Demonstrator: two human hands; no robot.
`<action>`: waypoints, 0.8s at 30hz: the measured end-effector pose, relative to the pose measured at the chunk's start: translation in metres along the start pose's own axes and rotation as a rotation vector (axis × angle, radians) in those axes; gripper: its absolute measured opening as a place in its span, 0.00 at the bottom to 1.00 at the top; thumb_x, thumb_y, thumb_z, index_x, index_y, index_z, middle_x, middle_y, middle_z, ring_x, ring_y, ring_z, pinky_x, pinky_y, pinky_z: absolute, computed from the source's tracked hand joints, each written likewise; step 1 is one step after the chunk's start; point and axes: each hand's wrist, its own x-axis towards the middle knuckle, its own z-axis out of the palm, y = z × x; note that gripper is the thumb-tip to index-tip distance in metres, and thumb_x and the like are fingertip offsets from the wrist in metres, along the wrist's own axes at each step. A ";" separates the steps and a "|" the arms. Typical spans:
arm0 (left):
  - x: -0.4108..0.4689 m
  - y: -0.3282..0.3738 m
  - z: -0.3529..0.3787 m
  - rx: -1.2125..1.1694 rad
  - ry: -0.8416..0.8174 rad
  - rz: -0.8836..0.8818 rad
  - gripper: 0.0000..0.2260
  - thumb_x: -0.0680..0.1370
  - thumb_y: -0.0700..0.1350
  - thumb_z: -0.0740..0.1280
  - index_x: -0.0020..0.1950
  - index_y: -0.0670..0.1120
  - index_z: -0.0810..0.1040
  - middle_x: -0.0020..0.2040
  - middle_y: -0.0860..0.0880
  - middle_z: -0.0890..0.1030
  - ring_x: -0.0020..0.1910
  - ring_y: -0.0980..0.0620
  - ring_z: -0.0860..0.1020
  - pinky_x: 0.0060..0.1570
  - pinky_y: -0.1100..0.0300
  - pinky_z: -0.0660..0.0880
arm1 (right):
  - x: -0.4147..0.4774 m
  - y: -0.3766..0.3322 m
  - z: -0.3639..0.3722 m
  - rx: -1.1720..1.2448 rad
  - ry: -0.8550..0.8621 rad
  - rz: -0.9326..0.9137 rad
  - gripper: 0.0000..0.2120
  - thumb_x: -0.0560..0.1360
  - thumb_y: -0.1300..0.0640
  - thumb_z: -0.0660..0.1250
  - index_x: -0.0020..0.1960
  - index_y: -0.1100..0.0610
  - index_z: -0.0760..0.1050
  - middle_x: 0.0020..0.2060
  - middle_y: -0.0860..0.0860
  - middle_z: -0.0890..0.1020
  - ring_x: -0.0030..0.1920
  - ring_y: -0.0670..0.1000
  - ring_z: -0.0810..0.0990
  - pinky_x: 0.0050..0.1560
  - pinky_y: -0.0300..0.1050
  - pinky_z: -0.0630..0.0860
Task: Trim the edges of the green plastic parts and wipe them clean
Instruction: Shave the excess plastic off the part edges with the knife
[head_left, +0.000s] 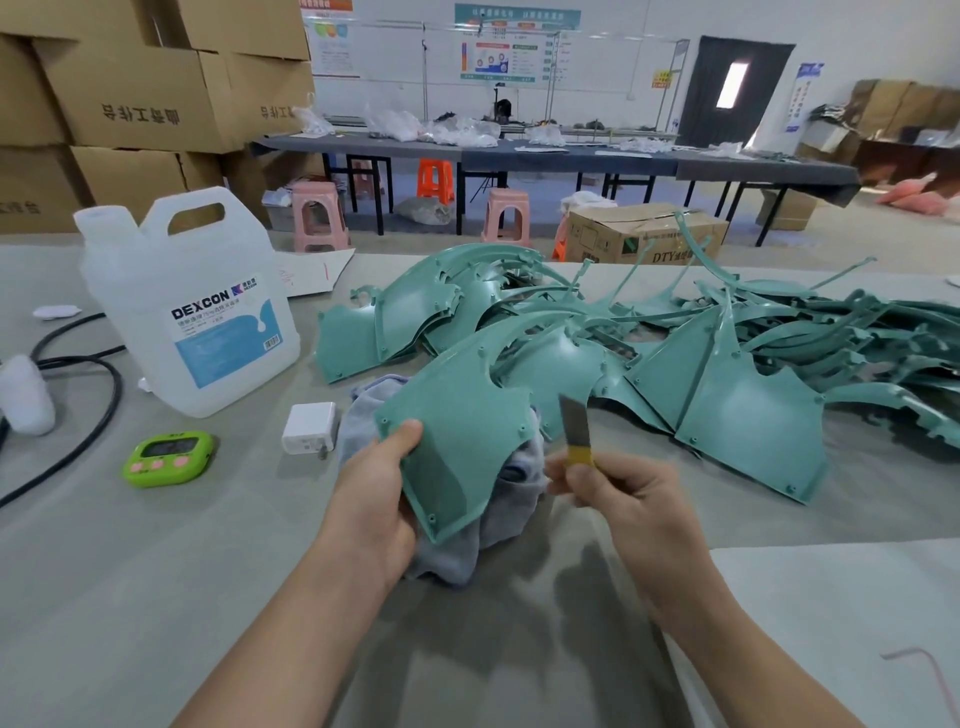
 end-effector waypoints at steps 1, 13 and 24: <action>0.000 -0.002 0.000 0.025 -0.028 0.019 0.09 0.82 0.43 0.65 0.60 0.45 0.81 0.51 0.43 0.87 0.48 0.44 0.85 0.42 0.53 0.80 | -0.002 -0.002 0.003 0.130 -0.078 0.090 0.06 0.75 0.57 0.72 0.47 0.53 0.88 0.47 0.53 0.88 0.50 0.55 0.85 0.56 0.49 0.80; -0.007 0.001 -0.007 0.505 -0.513 0.074 0.15 0.73 0.42 0.71 0.59 0.48 0.84 0.56 0.43 0.85 0.51 0.45 0.83 0.52 0.50 0.79 | 0.013 -0.008 -0.026 0.226 -0.008 0.257 0.06 0.70 0.54 0.74 0.42 0.56 0.87 0.38 0.50 0.83 0.41 0.50 0.78 0.43 0.41 0.74; -0.002 -0.006 0.000 0.240 -0.131 0.325 0.12 0.80 0.31 0.63 0.56 0.43 0.81 0.51 0.44 0.87 0.49 0.44 0.86 0.45 0.51 0.84 | 0.017 -0.011 -0.035 0.273 0.218 0.218 0.14 0.78 0.64 0.65 0.38 0.59 0.85 0.45 0.55 0.88 0.45 0.53 0.84 0.48 0.46 0.76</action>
